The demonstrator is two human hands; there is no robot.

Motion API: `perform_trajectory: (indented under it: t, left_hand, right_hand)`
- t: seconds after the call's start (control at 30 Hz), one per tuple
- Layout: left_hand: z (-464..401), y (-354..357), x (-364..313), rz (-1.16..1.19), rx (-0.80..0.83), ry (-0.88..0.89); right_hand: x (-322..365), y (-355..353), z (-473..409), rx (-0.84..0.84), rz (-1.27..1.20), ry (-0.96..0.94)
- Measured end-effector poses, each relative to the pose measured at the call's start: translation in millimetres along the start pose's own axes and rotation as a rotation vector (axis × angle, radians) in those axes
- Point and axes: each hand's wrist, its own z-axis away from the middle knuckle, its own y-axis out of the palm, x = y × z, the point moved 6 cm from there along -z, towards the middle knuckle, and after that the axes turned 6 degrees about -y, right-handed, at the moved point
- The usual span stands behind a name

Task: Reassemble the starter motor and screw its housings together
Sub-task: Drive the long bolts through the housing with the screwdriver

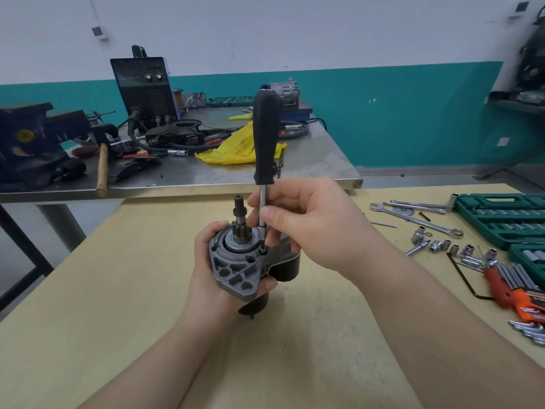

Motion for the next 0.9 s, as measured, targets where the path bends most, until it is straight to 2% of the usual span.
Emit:
perform_trajectory:
  t: [0.13,0.2,0.4,0.63,0.9]
  left_hand:
    - [1.1,-2.3,3.0,0.021,-0.032,-0.023]
    - [3.5,-1.9,5.5,0.047,-0.042,-0.053]
    - [1.3,-3.3,6.6,0.027,-0.040,-0.050]
    - [4.7,-3.8,4.9,0.053,-0.069,-0.094]
    - [4.2,-1.3,4.6,0.044,-0.025,-0.063]
  right_hand:
    - [0.5,2.5,1.1,-0.049,0.007,-0.011]
    - [0.9,6.2,1.3,-0.032,-0.054,-0.011]
    - [2.0,4.8,2.0,0.008,-0.020,-0.002]
    - [-1.0,5.8,2.0,-0.033,-0.027,-0.006]
    - [-1.1,4.1,1.9,0.010,-0.108,0.019]
